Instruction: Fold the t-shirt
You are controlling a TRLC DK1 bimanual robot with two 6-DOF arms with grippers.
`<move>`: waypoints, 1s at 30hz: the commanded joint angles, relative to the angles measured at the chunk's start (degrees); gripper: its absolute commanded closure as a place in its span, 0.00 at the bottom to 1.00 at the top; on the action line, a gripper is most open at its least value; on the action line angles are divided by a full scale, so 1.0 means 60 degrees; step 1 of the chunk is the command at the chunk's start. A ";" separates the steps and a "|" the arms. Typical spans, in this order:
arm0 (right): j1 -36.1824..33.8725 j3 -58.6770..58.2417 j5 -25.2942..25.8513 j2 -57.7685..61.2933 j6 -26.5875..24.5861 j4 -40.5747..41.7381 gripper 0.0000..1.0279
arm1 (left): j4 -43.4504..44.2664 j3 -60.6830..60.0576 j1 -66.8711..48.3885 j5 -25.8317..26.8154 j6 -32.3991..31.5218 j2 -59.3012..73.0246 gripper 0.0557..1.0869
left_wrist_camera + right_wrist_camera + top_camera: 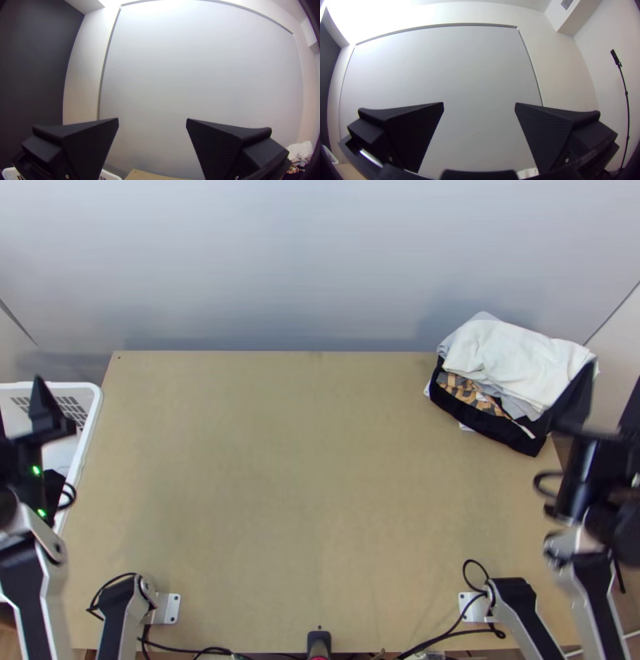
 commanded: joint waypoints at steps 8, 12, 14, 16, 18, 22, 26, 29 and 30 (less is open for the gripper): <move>0.1516 -0.4936 -0.0207 -0.5130 -0.0686 -0.0240 0.03 | 0.3302 -0.4929 -0.1468 -0.0698 0.0730 -0.2011 0.04; 0.1912 -0.5771 -0.0251 -0.5980 -0.1316 -0.0181 0.04 | 0.3434 -0.5925 -0.2288 -0.0698 0.1111 -0.2875 0.04; 0.2044 -0.5917 -0.0251 -0.5980 -0.1243 -0.0225 0.04 | 0.3302 -0.6321 -0.2523 -0.0698 0.1214 -0.3461 0.04; 0.2190 -0.5990 -0.0251 -0.5980 -0.1199 -0.0958 0.03 | 0.3214 -0.6657 -0.2713 -0.0654 0.1243 -0.4120 0.04; 0.2263 -0.5990 -0.0251 -0.5965 -0.0950 -0.1954 0.04 | 0.2862 -0.6994 -0.2947 -0.0610 0.1243 -0.4780 0.04; 0.2410 -0.5990 -0.0251 -0.5995 -0.0965 -0.4254 0.03 | 0.1896 -0.7302 -0.3094 -0.0566 0.1214 -0.5790 0.04; 0.2249 -0.5990 -0.0236 -0.5965 -0.1272 -0.5880 0.04 | 0.1515 -0.7346 -0.3021 -0.0566 0.1155 -0.5761 0.04; 0.2263 -0.5976 -0.0295 -0.5951 -0.1184 -0.5894 0.04 | 0.0065 -0.7346 -0.3109 -0.0581 0.1097 -0.5790 0.04; 0.2263 -0.5976 -0.0295 -0.5951 -0.1184 -0.5909 0.03 | -0.0785 -0.7346 -0.3109 -0.0581 0.1097 -0.5790 0.04</move>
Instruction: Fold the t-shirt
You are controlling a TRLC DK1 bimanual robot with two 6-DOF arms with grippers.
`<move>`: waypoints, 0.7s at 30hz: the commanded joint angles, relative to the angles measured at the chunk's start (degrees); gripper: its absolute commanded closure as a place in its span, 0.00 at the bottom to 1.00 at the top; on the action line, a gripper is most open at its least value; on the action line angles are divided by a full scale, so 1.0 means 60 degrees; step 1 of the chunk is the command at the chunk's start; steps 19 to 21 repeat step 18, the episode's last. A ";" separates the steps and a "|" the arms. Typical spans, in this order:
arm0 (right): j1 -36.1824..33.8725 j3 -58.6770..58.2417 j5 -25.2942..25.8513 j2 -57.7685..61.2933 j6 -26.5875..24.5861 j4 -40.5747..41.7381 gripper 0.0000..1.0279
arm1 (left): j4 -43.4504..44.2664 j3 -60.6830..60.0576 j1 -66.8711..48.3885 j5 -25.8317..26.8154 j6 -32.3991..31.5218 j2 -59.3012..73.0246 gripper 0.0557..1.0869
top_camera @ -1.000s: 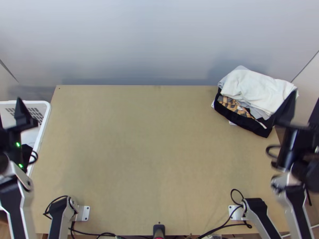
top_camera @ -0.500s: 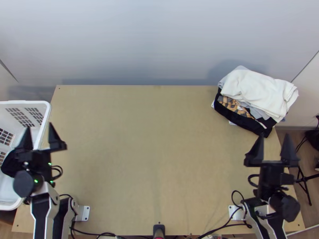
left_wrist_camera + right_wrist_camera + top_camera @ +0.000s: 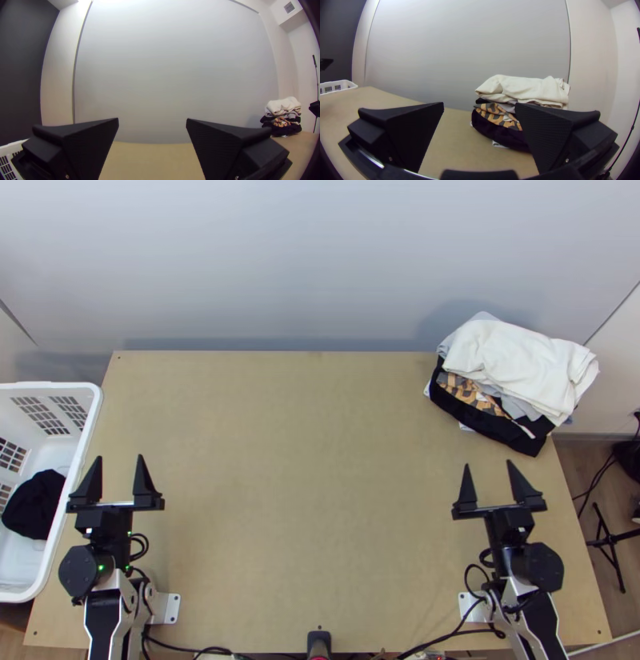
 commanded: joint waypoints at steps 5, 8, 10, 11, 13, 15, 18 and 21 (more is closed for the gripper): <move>0.0041 -0.0078 -0.0022 -0.0064 -0.0055 -0.1140 0.04 | -0.3029 -0.0220 -0.0110 -0.0126 -0.0150 -0.0381 0.04; 0.0041 -0.0078 -0.0022 -0.0064 -0.0055 -0.1140 0.03 | -0.3029 -0.0220 -0.0110 -0.0126 -0.0150 -0.0381 0.04; 0.0041 -0.0078 -0.0022 -0.0064 -0.0055 -0.1140 0.03 | -0.3029 -0.0220 -0.0110 -0.0126 -0.0150 -0.0381 0.04; 0.0041 -0.0078 -0.0022 -0.0049 -0.0055 -0.1140 0.04 | -0.3029 -0.0220 -0.0096 -0.0126 -0.0150 -0.0381 0.04; 0.0041 -0.0078 -0.0022 -0.0064 -0.0055 -0.1155 0.04 | -0.3029 -0.0220 -0.0110 -0.0126 -0.0150 -0.0381 0.04; 0.0041 -0.0078 -0.0022 -0.0064 -0.0055 -0.1140 0.03 | -0.3029 -0.0220 -0.0110 -0.0126 -0.0150 -0.0381 0.04; 0.0041 -0.0078 -0.0022 -0.0064 -0.0055 -0.1140 0.03 | -0.3029 -0.0220 -0.0110 -0.0126 -0.0150 -0.0381 0.04; 0.0041 -0.0078 -0.0022 -0.0064 -0.0055 -0.1140 0.03 | -0.3029 -0.0220 -0.0110 -0.0126 -0.0150 -0.0381 0.04</move>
